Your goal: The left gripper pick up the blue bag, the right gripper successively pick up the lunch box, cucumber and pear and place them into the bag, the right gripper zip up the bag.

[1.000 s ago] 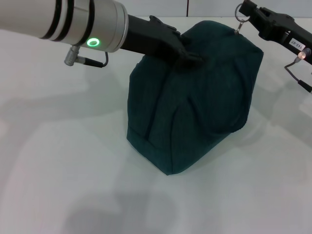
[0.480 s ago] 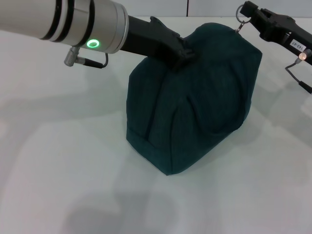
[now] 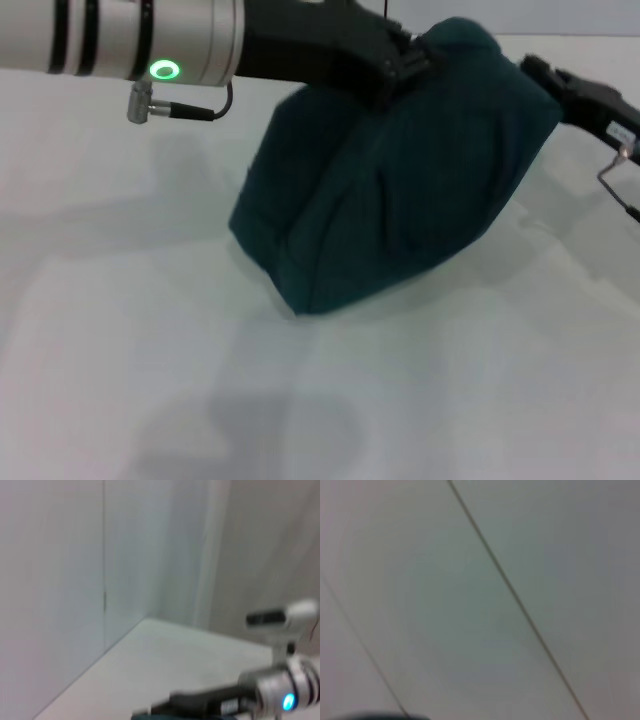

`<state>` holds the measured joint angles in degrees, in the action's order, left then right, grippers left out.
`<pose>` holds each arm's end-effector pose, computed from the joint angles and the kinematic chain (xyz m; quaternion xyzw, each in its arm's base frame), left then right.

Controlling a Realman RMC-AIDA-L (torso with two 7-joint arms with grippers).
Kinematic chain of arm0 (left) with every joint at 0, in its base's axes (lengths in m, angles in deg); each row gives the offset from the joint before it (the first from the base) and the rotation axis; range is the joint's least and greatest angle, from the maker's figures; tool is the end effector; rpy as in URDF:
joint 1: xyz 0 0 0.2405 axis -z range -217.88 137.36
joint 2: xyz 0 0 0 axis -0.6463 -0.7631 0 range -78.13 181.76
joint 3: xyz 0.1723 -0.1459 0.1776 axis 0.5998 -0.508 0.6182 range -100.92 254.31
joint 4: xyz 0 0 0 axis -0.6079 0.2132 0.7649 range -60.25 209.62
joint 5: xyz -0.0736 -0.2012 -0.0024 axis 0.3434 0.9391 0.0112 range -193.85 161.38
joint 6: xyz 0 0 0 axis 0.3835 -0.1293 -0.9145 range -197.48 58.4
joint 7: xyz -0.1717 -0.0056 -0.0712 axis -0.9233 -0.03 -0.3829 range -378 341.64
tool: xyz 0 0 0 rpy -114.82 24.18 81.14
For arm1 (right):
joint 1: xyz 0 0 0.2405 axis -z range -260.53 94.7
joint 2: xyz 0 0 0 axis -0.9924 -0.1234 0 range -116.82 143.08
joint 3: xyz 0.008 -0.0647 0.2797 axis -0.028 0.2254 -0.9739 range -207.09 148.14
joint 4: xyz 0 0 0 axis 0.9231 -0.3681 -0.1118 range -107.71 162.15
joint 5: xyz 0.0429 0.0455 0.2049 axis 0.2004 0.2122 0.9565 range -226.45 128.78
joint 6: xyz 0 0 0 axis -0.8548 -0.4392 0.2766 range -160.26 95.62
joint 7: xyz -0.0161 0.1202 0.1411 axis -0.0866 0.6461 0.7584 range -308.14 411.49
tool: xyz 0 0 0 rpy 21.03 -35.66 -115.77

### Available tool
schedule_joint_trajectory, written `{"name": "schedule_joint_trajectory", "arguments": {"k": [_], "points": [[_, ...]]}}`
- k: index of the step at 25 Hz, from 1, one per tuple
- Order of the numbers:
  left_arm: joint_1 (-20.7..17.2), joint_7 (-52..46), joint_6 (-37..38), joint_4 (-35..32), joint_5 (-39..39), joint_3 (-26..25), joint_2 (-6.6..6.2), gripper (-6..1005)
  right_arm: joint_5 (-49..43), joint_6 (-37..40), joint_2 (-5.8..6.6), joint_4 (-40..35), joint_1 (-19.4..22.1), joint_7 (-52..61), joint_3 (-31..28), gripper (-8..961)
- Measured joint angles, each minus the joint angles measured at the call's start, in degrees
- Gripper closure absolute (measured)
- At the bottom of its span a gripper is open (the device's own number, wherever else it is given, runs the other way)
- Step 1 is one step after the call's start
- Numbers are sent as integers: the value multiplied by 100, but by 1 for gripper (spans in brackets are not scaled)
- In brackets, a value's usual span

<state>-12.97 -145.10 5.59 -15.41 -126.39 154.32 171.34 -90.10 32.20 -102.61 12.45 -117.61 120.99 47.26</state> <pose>-0.0881 0.3742 -0.0259 -0.9618 -0.1359 -0.1831 0.1513 0.2536 0.4398 -0.0501 -0.7786 0.3583 0.4300 0.2837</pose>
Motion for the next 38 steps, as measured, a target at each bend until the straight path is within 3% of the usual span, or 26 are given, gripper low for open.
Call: {"name": "schedule_joint_trajectory", "arguments": {"k": [11, 19, 21, 29, 32, 38], "points": [[-36, 296, -19, 188, 326, -59, 7, 942, 43, -151, -2, 101, 188, -5, -2, 923], [-47, 672, -268, 650, 334, -66, 18, 939, 528, 356, 20, 57, 472, -139, -1, 923], [-24, 740, -347, 812, 359, -72, 18, 938, 555, 447, 32, 44, 521, -186, 0, 759], [-29, 900, -411, 1044, 514, -113, 18, 935, 559, 566, 59, -16, 696, -289, 0, 444], [-83, 909, -422, 1020, 598, -192, 16, 873, 550, 629, 80, -18, 707, -292, 0, 299], [-388, 1115, -291, 729, 871, -561, 6, 725, 486, 1260, 268, -213, 828, -486, 17, 180]]}}
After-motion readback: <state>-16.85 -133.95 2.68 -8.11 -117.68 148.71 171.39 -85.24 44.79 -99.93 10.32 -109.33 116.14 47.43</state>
